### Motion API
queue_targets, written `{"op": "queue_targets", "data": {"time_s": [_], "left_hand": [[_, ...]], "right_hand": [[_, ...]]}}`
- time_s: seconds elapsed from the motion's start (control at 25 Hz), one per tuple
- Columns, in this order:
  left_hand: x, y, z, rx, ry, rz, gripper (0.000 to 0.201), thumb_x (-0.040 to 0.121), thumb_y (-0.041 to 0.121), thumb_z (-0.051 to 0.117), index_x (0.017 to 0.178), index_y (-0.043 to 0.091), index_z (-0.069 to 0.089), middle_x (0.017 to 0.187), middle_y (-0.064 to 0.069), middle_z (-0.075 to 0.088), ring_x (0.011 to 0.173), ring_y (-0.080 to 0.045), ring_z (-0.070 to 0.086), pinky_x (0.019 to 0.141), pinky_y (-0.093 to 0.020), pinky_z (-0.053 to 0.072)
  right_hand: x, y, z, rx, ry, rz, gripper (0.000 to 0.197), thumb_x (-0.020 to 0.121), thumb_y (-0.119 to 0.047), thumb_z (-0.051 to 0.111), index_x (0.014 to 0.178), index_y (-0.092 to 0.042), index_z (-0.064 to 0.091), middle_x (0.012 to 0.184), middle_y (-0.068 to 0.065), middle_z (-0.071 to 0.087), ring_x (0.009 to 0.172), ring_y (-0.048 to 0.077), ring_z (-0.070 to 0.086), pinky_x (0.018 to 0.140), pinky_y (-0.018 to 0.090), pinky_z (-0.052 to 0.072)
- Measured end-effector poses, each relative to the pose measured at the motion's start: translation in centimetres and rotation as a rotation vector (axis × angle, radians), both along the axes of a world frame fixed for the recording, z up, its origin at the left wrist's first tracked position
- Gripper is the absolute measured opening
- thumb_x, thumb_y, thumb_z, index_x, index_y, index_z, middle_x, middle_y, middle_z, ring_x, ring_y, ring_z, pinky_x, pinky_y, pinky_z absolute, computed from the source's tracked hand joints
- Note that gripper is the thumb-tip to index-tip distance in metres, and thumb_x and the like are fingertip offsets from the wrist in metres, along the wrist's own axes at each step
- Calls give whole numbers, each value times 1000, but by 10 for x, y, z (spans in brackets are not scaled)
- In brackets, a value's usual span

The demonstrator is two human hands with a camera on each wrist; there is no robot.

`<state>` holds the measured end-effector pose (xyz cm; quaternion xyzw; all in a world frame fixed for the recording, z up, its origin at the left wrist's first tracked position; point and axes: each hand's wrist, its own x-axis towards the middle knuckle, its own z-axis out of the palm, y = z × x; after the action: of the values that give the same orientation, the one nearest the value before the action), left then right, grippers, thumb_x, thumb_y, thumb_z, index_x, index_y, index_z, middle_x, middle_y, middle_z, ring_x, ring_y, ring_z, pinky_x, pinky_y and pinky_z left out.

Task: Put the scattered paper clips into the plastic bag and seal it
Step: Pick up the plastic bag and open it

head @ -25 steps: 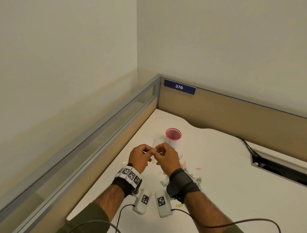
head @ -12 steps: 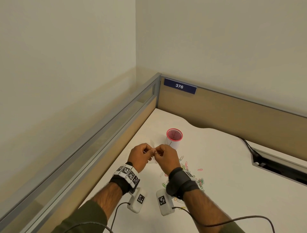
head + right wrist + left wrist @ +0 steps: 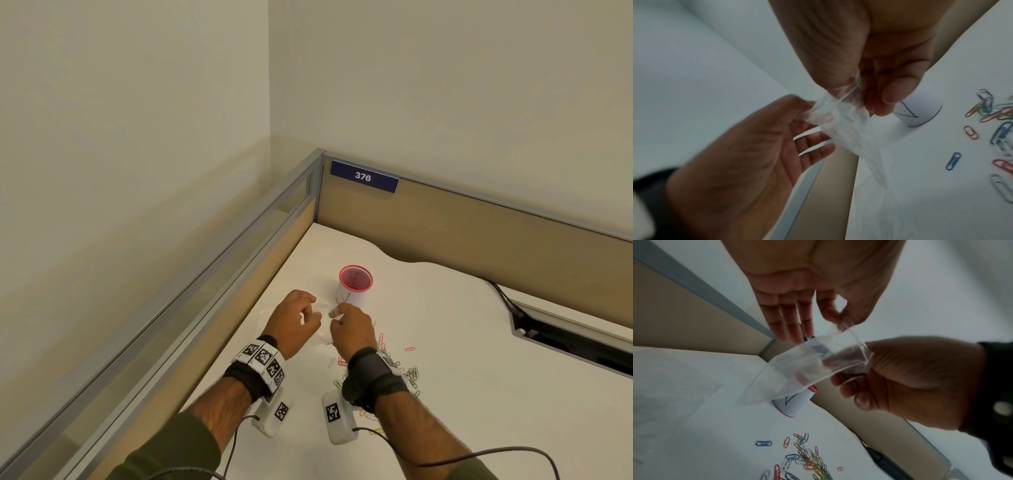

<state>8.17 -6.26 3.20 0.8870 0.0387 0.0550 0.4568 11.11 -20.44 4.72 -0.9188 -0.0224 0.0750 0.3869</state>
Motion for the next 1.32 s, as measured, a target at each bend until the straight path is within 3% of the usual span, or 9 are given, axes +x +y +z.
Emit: {"op": "queue_targets", "data": {"time_s": [0.04, 0.12, 0.24, 0.52, 0.72, 0.88, 1.08, 1.24, 1.32], "left_hand": [[-2, 5, -1, -79, -16, -1, 27, 85, 34, 77, 94, 15, 60, 126, 9, 57, 115, -15, 60, 100, -32, 50], [-6, 14, -6, -134, 22, -70, 77, 68, 44, 89, 132, 26, 50, 140, 13, 49, 127, -9, 48, 109, -31, 42], [-4, 9, -18, 89, 68, -197, 124, 54, 55, 92, 153, 34, 21, 159, 14, 27, 140, -5, 27, 118, -33, 29], [12, 3, -38, 124, -45, -113, 50, 74, 39, 79, 114, 35, 48, 112, 15, 57, 107, -11, 55, 97, -39, 52], [20, 12, -43, 105, -15, -48, 54, 73, 40, 78, 115, 34, 45, 110, 10, 61, 104, -16, 60, 88, -37, 56], [23, 9, -43, 116, -18, -57, 56, 75, 36, 80, 120, 28, 47, 116, 6, 63, 107, -18, 61, 92, -40, 57], [16, 3, -44, 80, -43, -100, 88, 76, 34, 84, 148, 27, 34, 144, 5, 49, 130, -12, 48, 109, -29, 40], [20, -4, -44, 81, -43, -83, 55, 76, 35, 81, 121, 27, 50, 102, 14, 60, 99, -13, 65, 83, -20, 53], [21, -5, -46, 42, -26, -93, 56, 76, 35, 79, 123, 24, 50, 102, 9, 59, 95, -14, 64, 84, -27, 55]], "right_hand": [[2, -3, 0, 26, 5, -24, 20, 87, -10, 50, 95, -21, 66, 104, 5, 70, 87, 28, 67, 85, 42, 57], [5, -7, 0, 58, 26, -16, 22, 87, -10, 49, 87, -27, 64, 98, 3, 70, 85, 27, 68, 83, 45, 58], [7, -3, 0, 77, 24, 78, 23, 86, -10, 49, 85, -28, 64, 91, 1, 69, 84, 25, 67, 83, 44, 58], [4, 1, 11, -46, -26, 148, 18, 92, -26, 56, 105, -19, 66, 94, -1, 66, 82, 17, 62, 83, 33, 56], [-13, -2, 33, -37, -301, 215, 28, 88, -46, 59, 106, -25, 63, 99, -10, 62, 85, 7, 58, 78, 22, 50], [-15, 10, 31, -217, -236, 374, 25, 91, -37, 58, 107, -20, 66, 101, -2, 70, 89, 15, 62, 87, 32, 52], [-17, 15, 28, -89, -100, 354, 21, 102, -30, 32, 98, -19, 50, 96, 3, 71, 83, 18, 67, 83, 35, 57], [-13, 15, 32, -183, -63, 422, 29, 95, -44, 46, 100, -19, 58, 90, -1, 66, 80, 16, 62, 77, 32, 54], [-13, 14, 32, -248, 0, 476, 30, 94, -45, 49, 101, -19, 60, 96, 0, 64, 86, 17, 59, 82, 35, 52]]}}
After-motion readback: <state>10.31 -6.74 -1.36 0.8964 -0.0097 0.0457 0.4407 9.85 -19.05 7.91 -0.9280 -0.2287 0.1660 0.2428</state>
